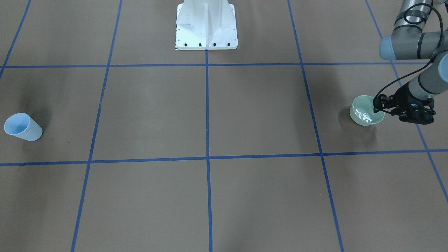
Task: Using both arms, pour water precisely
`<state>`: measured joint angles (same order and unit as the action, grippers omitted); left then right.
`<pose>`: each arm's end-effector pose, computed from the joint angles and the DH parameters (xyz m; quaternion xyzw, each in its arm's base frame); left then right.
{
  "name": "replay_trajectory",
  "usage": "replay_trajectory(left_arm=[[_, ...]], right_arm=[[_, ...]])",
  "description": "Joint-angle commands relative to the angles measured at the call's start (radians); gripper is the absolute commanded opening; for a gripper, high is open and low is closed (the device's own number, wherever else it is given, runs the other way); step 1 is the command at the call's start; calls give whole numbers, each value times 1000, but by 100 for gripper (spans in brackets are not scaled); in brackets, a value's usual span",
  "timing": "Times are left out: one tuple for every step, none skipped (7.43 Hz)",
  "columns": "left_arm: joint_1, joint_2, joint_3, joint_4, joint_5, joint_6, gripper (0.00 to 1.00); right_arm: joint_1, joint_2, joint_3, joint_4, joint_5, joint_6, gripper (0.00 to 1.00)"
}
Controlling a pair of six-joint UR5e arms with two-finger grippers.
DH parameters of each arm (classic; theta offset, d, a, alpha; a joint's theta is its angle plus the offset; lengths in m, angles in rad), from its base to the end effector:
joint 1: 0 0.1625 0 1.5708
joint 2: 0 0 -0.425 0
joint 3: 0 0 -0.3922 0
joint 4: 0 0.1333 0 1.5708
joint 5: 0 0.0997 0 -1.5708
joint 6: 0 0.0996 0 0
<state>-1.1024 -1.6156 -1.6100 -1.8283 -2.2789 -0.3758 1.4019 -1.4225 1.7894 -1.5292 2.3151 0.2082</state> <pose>0.1777 -0.5031 0.5921 0.0054 0.3770 0.1016 0.9206 -0.0275 -0.5527 0.4698 0.1189 -0.3852 -0.0558 0.9135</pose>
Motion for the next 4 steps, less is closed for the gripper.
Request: replay_trajectory(left_arm=[[-66, -9, -66, 10, -5, 0, 100], [-110, -12, -115, 38, -5, 0, 100], [-140, -10, -169, 87, -7, 15, 100], [-199, -21, -201, 189, -7, 128, 100]], right_arm=[[-10, 28, -11, -55, 3, -12, 99], [-12, 33, -19, -92, 1, -13, 99], [-12, 31, -39, -100, 1, -16, 99], [-12, 30, -59, -103, 1, -16, 99]])
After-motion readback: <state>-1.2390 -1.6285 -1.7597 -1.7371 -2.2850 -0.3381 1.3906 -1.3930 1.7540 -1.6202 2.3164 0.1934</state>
